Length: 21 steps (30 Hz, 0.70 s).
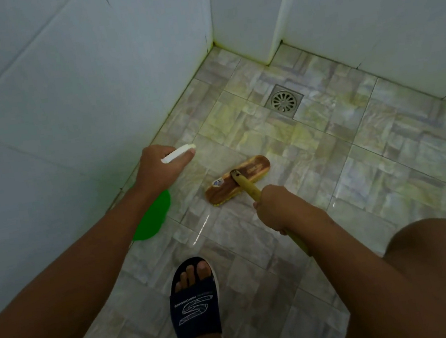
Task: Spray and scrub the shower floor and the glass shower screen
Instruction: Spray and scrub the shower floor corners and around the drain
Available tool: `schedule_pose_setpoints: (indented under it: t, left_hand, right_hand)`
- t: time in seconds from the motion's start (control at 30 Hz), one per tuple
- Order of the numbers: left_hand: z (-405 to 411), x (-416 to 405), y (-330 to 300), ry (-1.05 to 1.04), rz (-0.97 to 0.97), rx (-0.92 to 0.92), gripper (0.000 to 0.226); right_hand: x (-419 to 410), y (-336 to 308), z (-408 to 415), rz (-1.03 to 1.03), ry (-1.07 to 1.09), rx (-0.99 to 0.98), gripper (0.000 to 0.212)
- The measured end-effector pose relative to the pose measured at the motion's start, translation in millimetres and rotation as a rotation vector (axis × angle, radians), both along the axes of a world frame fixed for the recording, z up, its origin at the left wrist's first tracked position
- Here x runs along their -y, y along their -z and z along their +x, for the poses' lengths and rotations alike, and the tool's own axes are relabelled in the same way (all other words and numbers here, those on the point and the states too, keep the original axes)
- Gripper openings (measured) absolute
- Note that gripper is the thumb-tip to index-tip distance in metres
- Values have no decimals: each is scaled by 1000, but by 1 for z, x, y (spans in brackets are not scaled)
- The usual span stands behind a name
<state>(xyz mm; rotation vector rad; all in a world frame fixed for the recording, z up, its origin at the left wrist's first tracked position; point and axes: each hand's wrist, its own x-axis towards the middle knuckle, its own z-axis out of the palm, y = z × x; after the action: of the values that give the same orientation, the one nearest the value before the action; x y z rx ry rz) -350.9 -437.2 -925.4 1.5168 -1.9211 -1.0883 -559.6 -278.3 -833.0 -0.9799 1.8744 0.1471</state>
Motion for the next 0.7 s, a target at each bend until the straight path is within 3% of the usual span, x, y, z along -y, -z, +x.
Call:
schedule_pose_setpoints:
  t: [0.2,0.47,0.6,0.7]
  left_hand:
    - [4,6,9,-61,25,40,74]
    - [6,7,7,-69,-32,90,72]
    - [10,10,6,-72,-45,60,62]
    - [13,15,5,-95,-19,72,60]
  right_hand:
    - [-1,9,-8,8,5,-25,9]
    - [-4,24,-6,22,48,-22,31]
    - [4,27,-1,154,-118,-54,18]
    - [6,33,1,162,-163,-62,23]
